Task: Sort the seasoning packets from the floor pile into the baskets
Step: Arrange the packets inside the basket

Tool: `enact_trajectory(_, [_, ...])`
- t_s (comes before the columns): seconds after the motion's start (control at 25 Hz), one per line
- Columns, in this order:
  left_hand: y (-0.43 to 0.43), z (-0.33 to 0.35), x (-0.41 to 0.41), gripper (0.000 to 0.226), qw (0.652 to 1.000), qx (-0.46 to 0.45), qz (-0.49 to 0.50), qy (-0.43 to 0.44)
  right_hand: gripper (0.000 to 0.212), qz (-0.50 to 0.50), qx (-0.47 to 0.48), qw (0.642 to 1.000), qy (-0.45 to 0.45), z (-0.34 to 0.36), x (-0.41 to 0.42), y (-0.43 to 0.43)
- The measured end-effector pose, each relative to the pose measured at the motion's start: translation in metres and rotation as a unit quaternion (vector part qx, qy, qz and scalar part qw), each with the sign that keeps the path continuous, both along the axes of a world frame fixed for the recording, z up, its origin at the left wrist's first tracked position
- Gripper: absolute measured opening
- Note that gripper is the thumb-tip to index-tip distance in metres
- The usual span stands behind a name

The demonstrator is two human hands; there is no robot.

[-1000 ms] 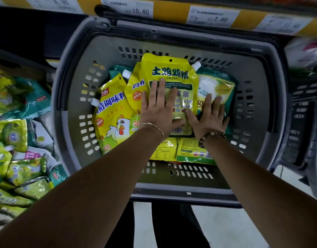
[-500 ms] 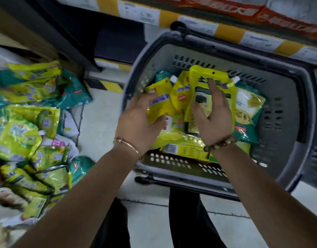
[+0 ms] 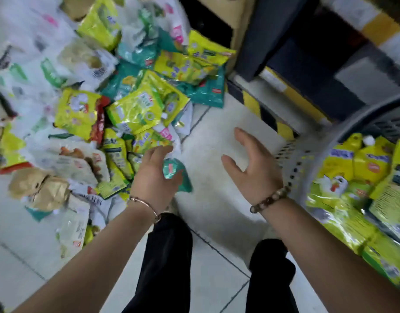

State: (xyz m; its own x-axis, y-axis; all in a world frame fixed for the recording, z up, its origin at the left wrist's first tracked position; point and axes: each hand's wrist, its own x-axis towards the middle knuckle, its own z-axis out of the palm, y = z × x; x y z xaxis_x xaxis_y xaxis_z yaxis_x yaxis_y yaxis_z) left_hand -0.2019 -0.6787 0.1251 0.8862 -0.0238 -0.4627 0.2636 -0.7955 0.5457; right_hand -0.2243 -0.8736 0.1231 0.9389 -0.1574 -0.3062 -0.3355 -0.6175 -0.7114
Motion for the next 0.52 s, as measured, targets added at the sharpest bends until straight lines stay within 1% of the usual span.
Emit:
enact_trajectory(0.08, [0.046,-0.011,0.005,0.05,0.999,0.016,0.038,0.017,0.057,0.046,-0.025,0.998,0.034,-0.018,0.017,0.035])
enact_trajectory(0.2, [0.116,-0.033,0.009,0.053,0.992,0.047,0.1,0.053,0.057,0.124,-0.074,0.986,0.083,-0.05,0.042,0.08])
enact_trajectory(0.28, [0.154,-0.05,0.006,0.055,0.988,0.059,0.122,0.077,0.057,0.138,-0.088,0.98,0.112,-0.07,0.055,0.104])
enact_trajectory(0.4, [0.192,-0.085,-0.009,0.055,0.98,0.078,0.14,0.115,0.056,0.149,-0.083,0.975,0.139,-0.107,0.063,0.138])
enact_trajectory(0.52, [0.201,-0.128,-0.024,0.055,0.972,0.079,0.163,0.149,0.055,0.184,-0.076,0.962,0.186,-0.153,0.064,0.17])
